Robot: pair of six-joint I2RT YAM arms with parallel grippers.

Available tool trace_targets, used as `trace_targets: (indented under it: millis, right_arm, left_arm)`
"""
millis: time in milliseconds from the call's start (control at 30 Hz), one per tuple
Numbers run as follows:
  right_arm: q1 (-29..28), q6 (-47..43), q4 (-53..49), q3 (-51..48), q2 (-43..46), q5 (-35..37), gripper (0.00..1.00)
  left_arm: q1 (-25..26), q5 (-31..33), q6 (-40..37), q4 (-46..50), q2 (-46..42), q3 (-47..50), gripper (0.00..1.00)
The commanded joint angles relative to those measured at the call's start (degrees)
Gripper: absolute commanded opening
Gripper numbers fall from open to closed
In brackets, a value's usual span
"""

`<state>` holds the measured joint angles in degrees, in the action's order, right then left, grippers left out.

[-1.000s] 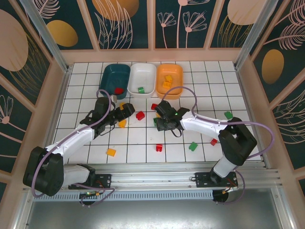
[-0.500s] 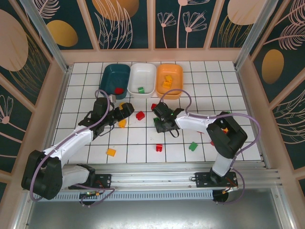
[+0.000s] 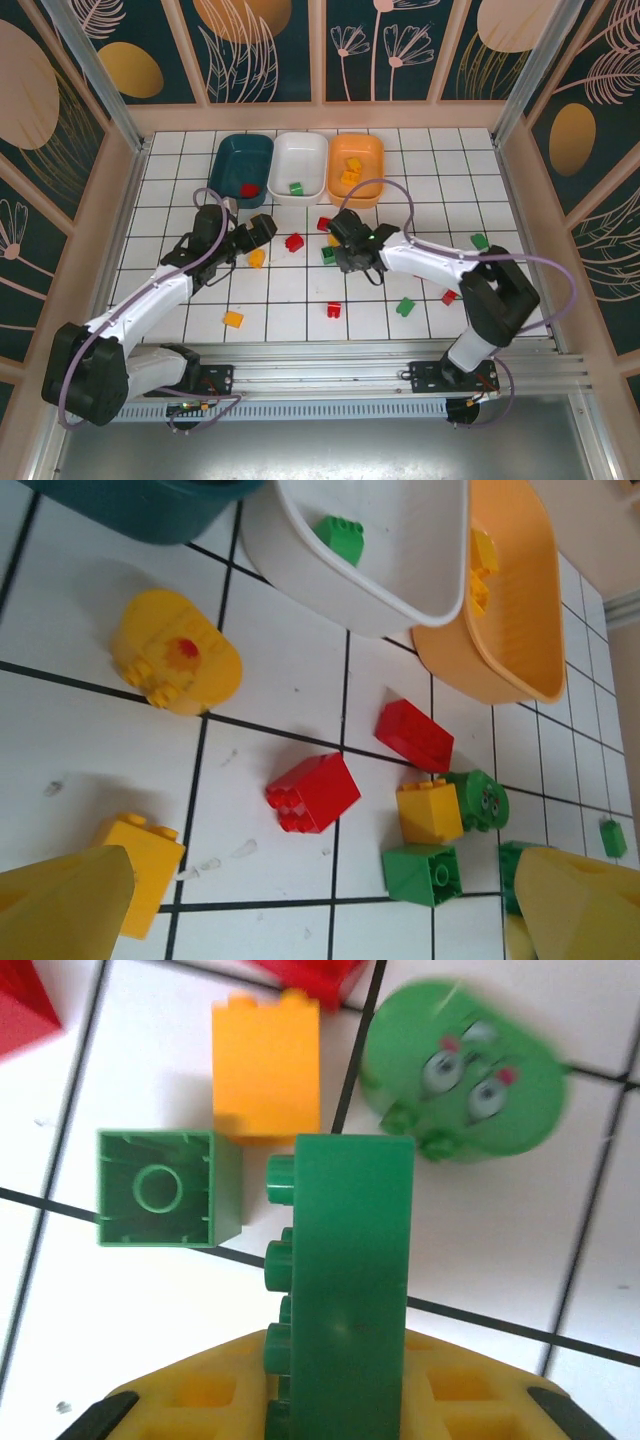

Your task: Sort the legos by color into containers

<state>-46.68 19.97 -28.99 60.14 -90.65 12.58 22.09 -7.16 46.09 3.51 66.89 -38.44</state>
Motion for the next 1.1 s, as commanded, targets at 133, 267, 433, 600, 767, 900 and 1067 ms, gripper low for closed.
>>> trace_targets:
  millis: [133,267,433,600,767,900,1067]
  right_arm:
    - [2.4,-4.6,3.9,14.5,-4.6,3.3,0.27]
    - [3.6,-6.4,6.8,28.5,-16.2,2.4,0.28]
    - [6.1,-6.7,4.9,45.0,-31.5,-0.4,0.28]
    - [7.4,-5.4,2.6,56.6,-41.3,-0.7,0.31]
    - [7.2,-5.1,-0.4,65.0,-45.2,-2.1,0.52]
    - [6.5,-6.5,-2.2,67.8,-43.5,-0.9,0.58]
    - [5.9,-7.4,0.1,57.6,-34.2,1.2,0.59]
  left_arm:
    - [-4.6,10.1,4.2,6.8,-3.7,-1.6,0.98]
    - [-10.9,8.5,6.7,10.5,-7.4,-0.3,0.98]
    - [-11.5,9.8,5.8,17.7,-9.8,-0.3,0.98]
    - [-11.5,4.0,4.8,16.9,-11.4,2.7,0.99]
    - [-11.6,1.4,4.7,15.7,-13.1,3.7,0.99]
    - [-11.6,-0.8,4.6,13.6,-14.2,3.7,0.98]
    - [-11.5,-6.3,3.5,10.4,-13.4,3.9,0.98]
